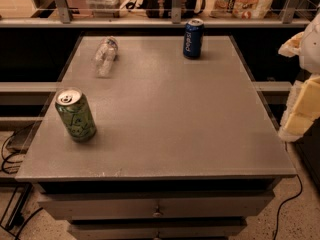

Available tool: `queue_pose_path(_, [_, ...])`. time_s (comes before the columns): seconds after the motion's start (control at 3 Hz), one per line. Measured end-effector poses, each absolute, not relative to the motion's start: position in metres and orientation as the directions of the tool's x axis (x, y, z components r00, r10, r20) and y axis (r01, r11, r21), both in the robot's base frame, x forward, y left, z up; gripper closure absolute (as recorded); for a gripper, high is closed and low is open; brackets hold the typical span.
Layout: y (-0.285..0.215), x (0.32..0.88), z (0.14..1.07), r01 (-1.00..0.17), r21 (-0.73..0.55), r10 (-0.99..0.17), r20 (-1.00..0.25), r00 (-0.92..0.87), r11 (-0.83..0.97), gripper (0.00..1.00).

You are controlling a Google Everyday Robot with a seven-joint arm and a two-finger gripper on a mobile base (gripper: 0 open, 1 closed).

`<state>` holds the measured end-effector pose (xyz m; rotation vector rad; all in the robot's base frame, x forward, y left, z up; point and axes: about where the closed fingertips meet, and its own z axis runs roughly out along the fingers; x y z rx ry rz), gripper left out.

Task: Move pepsi can near green can

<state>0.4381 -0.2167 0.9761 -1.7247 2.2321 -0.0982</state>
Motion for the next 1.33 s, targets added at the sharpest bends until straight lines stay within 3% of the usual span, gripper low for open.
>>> queue_pose_path(0.33, [-0.217,0.439,0.979,-0.922,-0.266,-0.950,-0.210,-0.229,0.281,0.00])
queue_pose_path(1.33, [-0.211,0.516,0.978,-0.835,-0.248,-0.786,-0.540,-0.301,0.491,0.00])
